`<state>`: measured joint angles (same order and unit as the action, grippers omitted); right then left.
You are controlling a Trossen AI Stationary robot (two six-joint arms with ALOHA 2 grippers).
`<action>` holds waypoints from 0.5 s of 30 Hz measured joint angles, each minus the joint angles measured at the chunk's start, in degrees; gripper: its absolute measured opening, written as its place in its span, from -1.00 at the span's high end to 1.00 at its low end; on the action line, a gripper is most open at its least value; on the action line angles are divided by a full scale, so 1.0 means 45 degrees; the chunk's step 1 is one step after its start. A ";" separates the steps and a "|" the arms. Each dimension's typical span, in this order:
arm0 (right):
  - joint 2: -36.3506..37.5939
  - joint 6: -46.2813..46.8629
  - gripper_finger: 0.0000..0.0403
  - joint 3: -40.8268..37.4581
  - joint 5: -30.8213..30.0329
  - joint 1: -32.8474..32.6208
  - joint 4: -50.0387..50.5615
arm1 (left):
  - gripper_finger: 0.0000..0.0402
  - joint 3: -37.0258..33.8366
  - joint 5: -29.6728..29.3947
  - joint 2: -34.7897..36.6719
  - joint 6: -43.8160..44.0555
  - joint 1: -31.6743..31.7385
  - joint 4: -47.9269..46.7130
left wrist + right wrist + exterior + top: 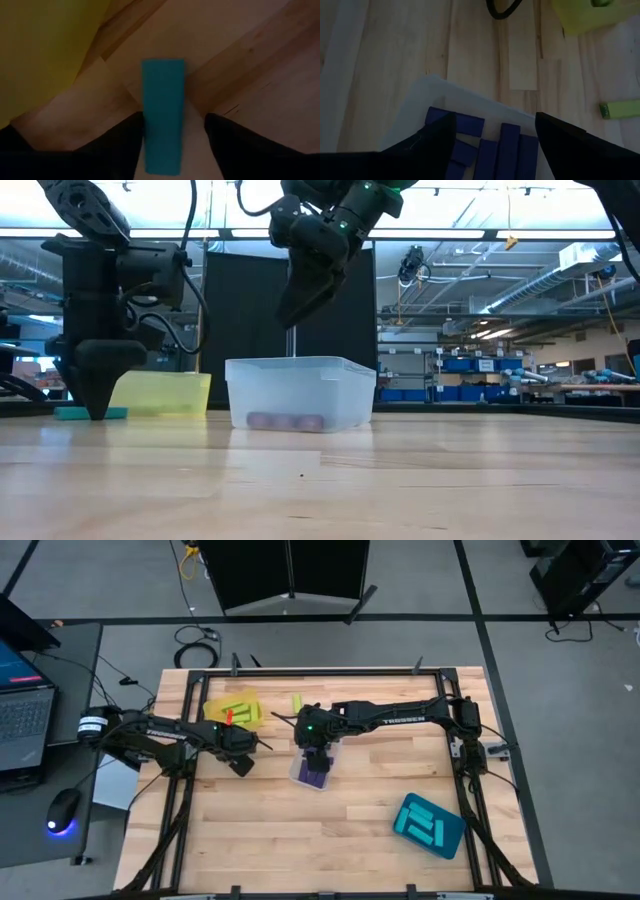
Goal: Sort blocks
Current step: Put the blue block into the blue bin
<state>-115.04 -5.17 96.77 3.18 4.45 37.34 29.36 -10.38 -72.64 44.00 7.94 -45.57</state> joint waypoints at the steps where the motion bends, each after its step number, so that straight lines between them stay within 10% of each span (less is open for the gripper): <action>1: 0.0000 0.0000 -0.39 0.0000 0.0000 0.0000 -0.0019 | -0.09 0.0002 0.0040 0.0000 0.0009 0.0000 0.0020; 9: 0.0000 0.0121 -0.39 0.0000 0.0000 0.0000 -0.0121 | 0.50 0.0031 0.0460 0.0005 -0.0236 -0.0007 0.0090; 15: 0.0358 0.0429 -0.37 0.0000 -0.0059 -0.0092 -0.0390 | 0.50 0.0301 0.0117 0.0152 -0.0166 -0.0479 -0.0150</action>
<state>-113.43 -3.24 96.77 2.92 4.03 35.58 30.72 -9.86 -71.96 43.25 5.79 -46.25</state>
